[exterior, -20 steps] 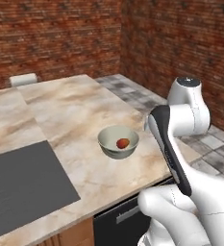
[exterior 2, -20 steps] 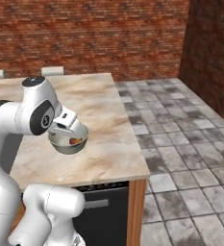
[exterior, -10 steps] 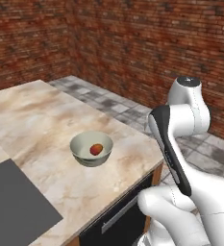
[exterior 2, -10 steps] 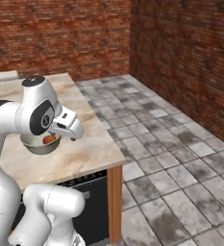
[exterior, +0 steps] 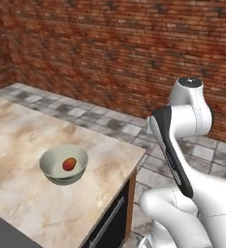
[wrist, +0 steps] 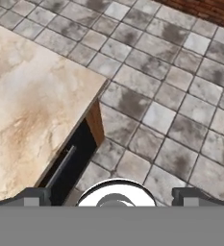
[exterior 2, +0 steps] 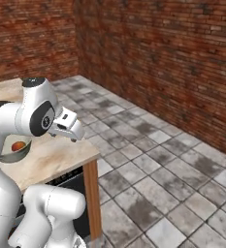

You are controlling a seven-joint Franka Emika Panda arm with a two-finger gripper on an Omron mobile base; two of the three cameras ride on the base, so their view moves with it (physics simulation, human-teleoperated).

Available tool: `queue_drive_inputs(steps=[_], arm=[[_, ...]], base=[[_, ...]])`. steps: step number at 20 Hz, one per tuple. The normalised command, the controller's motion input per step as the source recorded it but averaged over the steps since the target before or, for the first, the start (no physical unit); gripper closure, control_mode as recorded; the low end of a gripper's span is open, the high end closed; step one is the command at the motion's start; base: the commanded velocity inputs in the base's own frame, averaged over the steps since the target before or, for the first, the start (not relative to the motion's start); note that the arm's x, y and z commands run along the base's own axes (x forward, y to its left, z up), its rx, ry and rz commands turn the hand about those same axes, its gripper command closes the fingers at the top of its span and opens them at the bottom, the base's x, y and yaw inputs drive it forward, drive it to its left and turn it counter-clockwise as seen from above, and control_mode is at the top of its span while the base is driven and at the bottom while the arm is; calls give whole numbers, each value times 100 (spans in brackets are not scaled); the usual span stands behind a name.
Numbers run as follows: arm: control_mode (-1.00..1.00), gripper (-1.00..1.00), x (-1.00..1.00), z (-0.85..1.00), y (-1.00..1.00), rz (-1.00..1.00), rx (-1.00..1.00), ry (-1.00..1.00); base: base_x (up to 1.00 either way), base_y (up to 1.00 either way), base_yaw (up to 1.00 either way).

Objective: Pick the mangos from the cabinet and place them in one bowl. Pick the bell pepper from the sink and place it in the other bowl.

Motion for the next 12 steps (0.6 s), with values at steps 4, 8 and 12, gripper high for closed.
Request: queue_drive_inputs(steps=[4,8,12], arm=[[100,-100,0,0,0,0,0,0],[100,-100,0,0,0,0,0,0],[100,-100,0,0,0,0,0,0]], base=[[-2,0,-44],[0,-6,-43],[-3,-10,-43]])
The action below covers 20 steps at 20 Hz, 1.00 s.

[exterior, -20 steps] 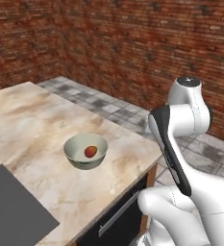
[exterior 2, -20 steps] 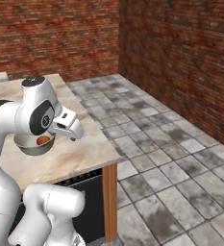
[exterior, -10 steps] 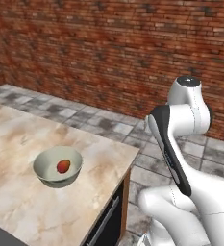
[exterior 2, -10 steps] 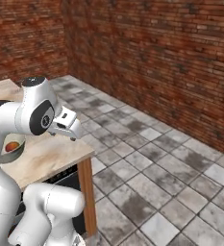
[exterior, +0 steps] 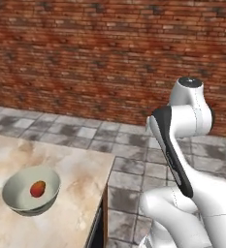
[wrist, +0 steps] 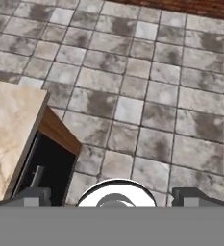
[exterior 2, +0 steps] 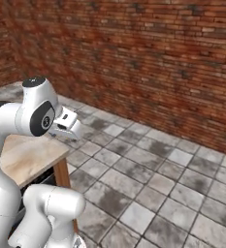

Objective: Pick the mangos from the cabinet and place them in one bowl. Pick the bell pepper from the sink and place it in the other bowl.

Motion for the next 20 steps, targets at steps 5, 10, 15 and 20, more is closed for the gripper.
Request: queue_drive_inputs(steps=[5,10,15,20], arm=[[100,-100,0,0,0,0,0,0],[100,-100,0,0,0,0,0,0],[100,-100,0,0,0,0,0,0],[100,-100,0,0,0,0,0,0]], base=[[0,0,-48],[0,0,-48],[0,0,-46],[0,0,-47]])
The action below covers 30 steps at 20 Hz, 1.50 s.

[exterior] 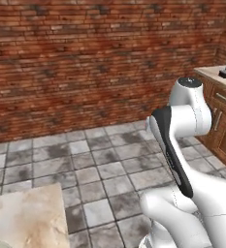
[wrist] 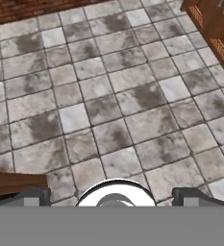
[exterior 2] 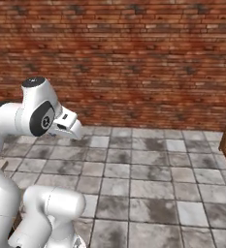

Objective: Pick the mangos from the cabinet and place them in one bowl. Pick the bell pepper from the sink and place it in the other bowl.

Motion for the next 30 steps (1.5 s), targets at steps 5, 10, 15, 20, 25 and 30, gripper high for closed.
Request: queue_drive_inputs(steps=[5,10,15,20,25,30], arm=[[100,-100,0,0,0,0,0,0],[100,-100,0,0,0,0,0,0],[100,-100,0,0,0,0,0,0],[100,-100,0,0,0,0,0,0],[100,-100,0,0,0,0,0,0],[100,-100,0,0,0,0,0,0]], base=[[0,0,-48],[0,0,-48],[0,0,-48],[0,0,-48],[0,0,-48],[0,0,-48]])
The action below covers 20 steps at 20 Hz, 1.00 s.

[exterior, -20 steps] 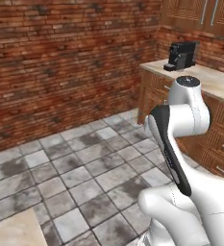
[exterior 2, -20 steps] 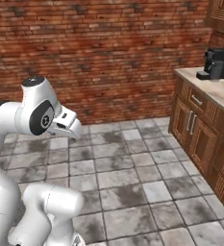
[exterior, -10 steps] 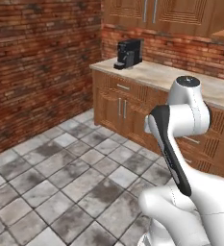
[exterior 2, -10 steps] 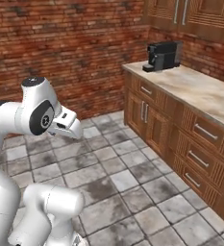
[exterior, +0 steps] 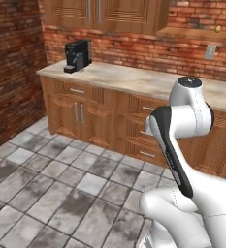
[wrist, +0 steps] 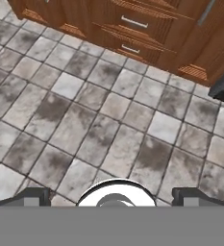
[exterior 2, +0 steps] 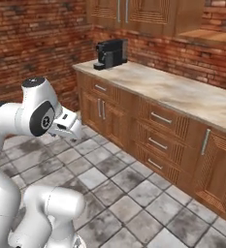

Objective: Pick the mangos from the cabinet and place them in one bowl. Pick the bell pepper from the sink and place it in the other bowl.

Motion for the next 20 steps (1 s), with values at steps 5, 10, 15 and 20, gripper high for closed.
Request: queue_drive_inputs(steps=[5,10,15,20], arm=[[100,-100,0,0,0,0,0,0],[100,-100,0,0,0,0,0,0],[100,-100,0,0,0,0,0,0],[100,-100,0,0,0,0,0,0]], base=[[0,0,-48],[10,-1,-41],[35,0,-31],[45,2,-26]])
